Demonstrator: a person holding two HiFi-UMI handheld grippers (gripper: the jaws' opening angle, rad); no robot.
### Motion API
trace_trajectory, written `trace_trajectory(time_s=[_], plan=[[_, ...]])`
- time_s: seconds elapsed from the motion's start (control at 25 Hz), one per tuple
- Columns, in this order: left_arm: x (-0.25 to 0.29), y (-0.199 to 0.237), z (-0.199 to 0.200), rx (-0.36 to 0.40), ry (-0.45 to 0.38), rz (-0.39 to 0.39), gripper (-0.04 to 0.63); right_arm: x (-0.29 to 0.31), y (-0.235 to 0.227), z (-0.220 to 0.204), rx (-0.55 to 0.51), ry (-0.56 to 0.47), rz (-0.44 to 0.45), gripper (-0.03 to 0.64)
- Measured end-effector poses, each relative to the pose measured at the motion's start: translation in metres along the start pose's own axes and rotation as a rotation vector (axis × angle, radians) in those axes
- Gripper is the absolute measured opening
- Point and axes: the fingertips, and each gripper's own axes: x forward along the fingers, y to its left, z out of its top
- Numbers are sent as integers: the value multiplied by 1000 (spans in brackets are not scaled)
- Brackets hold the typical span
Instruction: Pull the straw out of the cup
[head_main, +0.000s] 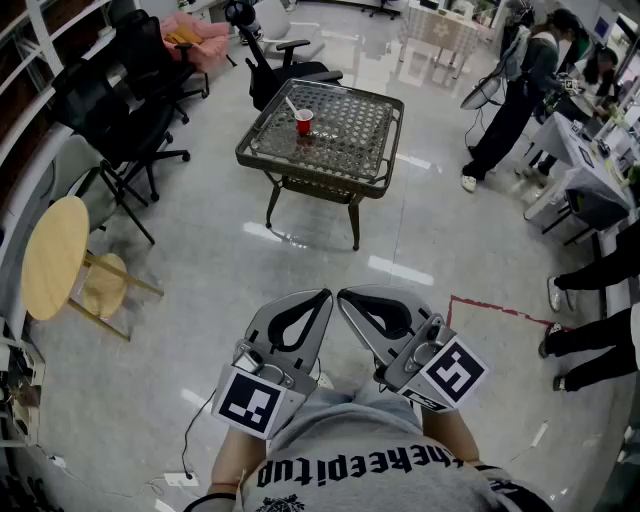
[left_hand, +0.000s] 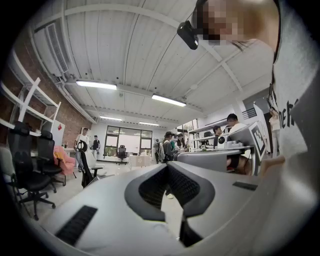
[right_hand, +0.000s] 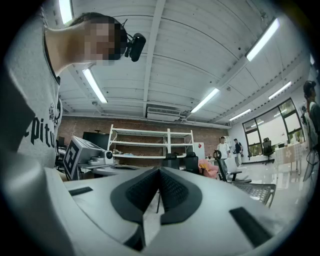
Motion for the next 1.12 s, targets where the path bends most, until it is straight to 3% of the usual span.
trace_trajectory(time_s=[0.4, 0.76, 1.12], plan=[[9, 21, 3, 23, -18, 19, 26, 12, -11, -3, -23, 13, -15, 5], [12, 28, -1, -1, -28, 10, 26, 16, -13, -9, 1, 35, -22, 5], [43, 50, -3, -41, -27, 24, 26, 31, -50, -17, 22, 40, 1, 8]])
